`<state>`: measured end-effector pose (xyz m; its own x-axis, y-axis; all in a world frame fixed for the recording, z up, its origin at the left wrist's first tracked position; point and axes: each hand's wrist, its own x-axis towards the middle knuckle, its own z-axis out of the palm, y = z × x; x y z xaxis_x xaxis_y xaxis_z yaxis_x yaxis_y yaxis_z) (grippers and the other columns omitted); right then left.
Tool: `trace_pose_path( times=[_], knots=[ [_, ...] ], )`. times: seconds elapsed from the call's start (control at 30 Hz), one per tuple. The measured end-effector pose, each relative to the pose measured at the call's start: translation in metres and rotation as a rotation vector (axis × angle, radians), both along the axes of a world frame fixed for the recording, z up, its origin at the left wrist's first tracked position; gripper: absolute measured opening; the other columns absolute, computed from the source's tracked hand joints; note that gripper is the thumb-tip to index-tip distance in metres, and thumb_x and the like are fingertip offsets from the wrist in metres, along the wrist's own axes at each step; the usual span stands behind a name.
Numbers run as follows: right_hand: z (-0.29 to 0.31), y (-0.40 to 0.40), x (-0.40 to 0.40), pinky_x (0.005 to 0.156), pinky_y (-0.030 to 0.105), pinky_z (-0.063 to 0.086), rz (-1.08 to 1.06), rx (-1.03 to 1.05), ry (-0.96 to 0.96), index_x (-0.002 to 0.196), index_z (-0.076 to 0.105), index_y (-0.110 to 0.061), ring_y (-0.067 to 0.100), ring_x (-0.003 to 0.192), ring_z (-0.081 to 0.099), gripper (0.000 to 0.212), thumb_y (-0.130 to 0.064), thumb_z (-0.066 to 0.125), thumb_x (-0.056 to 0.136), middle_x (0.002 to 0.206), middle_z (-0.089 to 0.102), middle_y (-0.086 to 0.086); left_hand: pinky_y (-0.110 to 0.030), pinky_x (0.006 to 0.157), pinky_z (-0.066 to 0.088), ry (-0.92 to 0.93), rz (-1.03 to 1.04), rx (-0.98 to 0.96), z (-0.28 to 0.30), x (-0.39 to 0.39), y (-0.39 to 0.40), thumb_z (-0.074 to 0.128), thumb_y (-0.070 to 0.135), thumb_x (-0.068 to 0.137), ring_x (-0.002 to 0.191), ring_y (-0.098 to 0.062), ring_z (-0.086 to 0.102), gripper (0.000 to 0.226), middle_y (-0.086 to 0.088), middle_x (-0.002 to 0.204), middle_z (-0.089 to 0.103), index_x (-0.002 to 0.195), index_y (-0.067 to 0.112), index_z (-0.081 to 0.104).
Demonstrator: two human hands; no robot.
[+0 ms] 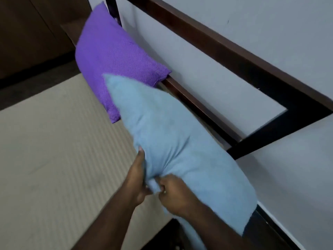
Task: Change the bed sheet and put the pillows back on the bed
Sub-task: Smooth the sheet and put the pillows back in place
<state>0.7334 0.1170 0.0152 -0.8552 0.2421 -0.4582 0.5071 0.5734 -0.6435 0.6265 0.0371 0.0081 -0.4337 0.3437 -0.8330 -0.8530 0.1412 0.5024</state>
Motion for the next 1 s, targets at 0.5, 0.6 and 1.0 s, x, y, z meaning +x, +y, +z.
trace_pose_path(
  times=[0.5, 0.6, 1.0],
  knots=[
    [-0.023, 0.140, -0.040, 0.095, 0.037, 0.052, -0.603, -0.352, -0.141, 0.144, 0.049, -0.025, 0.014, 0.114, 0.066, 0.082, -0.057, 0.079, 0.075, 0.139, 0.059, -0.004, -0.046, 0.110, 0.044, 0.193, 0.132, -0.005, -0.071, 0.030, -0.044, 0.071, 0.062, 0.084, 0.121, -0.014, 0.062, 0.068, 0.013, 0.132, 0.065, 0.143, 0.037, 0.049],
    [0.006, 0.132, -0.040, 0.078, 0.031, 0.056, -0.646, -0.144, 0.246, 0.109, 0.071, -0.027, 0.009, 0.085, 0.073, 0.034, -0.029, 0.084, 0.078, 0.101, 0.076, -0.007, -0.048, 0.107, 0.047, 0.274, 0.204, 0.057, -0.064, 0.021, -0.032, 0.071, 0.037, 0.093, 0.117, -0.018, 0.066, 0.050, 0.003, 0.127, 0.069, 0.139, 0.026, 0.057],
    [0.029, 0.160, -0.068, 0.108, 0.035, 0.042, -0.425, 0.025, 0.061, 0.143, 0.053, -0.029, 0.012, 0.123, 0.056, 0.056, -0.050, 0.064, 0.092, 0.140, 0.057, -0.008, -0.012, 0.100, 0.042, 0.922, 0.282, -0.023, 0.041, 0.027, -0.008, 0.067, 0.061, 0.076, 0.119, 0.008, 0.057, 0.066, 0.028, 0.126, 0.064, 0.134, 0.031, 0.053]
  ],
)
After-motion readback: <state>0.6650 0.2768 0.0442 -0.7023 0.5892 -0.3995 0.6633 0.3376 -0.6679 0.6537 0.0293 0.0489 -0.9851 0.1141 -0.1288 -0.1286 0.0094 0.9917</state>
